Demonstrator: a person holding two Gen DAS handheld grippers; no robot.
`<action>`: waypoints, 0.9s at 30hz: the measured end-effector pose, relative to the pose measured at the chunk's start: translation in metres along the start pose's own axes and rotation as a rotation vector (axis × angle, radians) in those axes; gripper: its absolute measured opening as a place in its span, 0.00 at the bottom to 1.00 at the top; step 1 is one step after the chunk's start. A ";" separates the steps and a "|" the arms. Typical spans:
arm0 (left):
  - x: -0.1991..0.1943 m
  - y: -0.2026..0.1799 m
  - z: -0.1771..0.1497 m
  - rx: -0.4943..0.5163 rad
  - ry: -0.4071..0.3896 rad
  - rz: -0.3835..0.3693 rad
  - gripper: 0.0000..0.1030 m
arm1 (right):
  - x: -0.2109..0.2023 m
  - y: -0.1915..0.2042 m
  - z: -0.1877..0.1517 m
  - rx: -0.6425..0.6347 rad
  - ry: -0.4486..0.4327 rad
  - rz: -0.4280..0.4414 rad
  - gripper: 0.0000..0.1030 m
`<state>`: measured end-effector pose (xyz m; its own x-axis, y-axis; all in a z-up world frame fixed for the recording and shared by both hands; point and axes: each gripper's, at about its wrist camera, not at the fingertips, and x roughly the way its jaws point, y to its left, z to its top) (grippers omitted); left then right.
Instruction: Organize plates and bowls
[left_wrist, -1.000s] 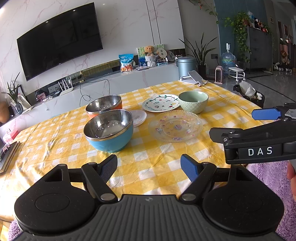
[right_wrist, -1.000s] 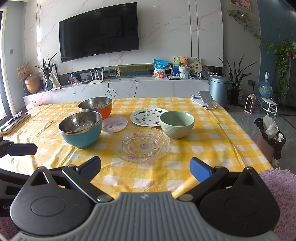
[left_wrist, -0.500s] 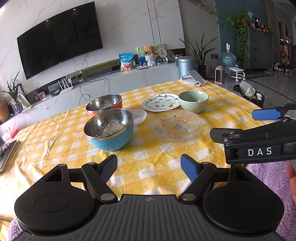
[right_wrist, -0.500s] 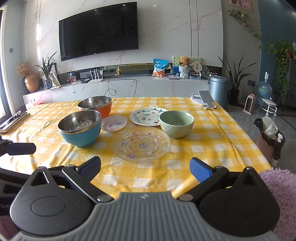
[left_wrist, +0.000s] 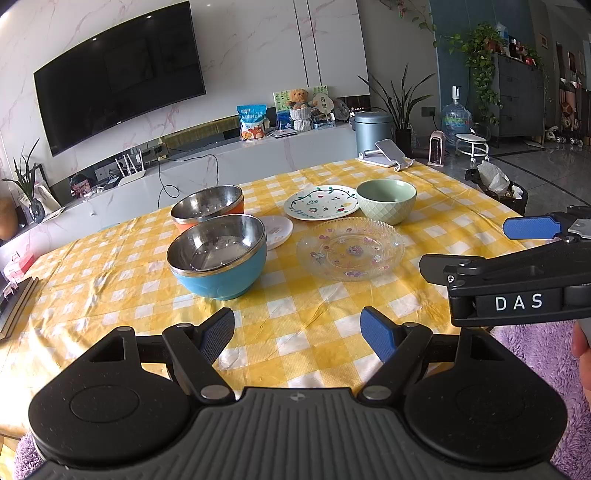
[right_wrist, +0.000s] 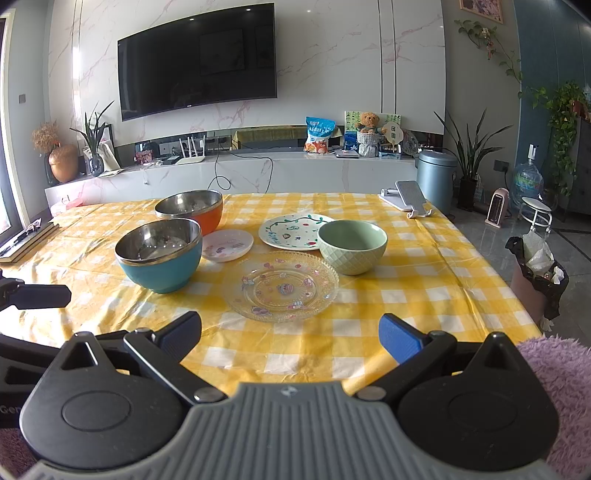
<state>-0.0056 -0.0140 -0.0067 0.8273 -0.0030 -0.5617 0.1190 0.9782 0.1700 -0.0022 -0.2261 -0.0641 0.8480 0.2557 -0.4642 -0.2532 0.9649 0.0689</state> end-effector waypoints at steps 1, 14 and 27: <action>0.000 0.000 0.000 0.000 0.000 0.000 0.89 | 0.000 0.000 0.000 0.000 0.000 0.000 0.97; 0.001 0.000 -0.002 -0.008 0.005 -0.004 0.89 | 0.001 -0.002 -0.001 0.002 0.002 -0.001 0.97; 0.035 0.020 0.021 -0.183 0.098 -0.086 0.79 | 0.037 -0.031 0.017 0.138 0.145 0.009 0.97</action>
<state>0.0372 0.0009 -0.0056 0.7600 -0.0761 -0.6455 0.0777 0.9966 -0.0260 0.0452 -0.2458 -0.0684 0.7675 0.2624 -0.5849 -0.1857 0.9643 0.1889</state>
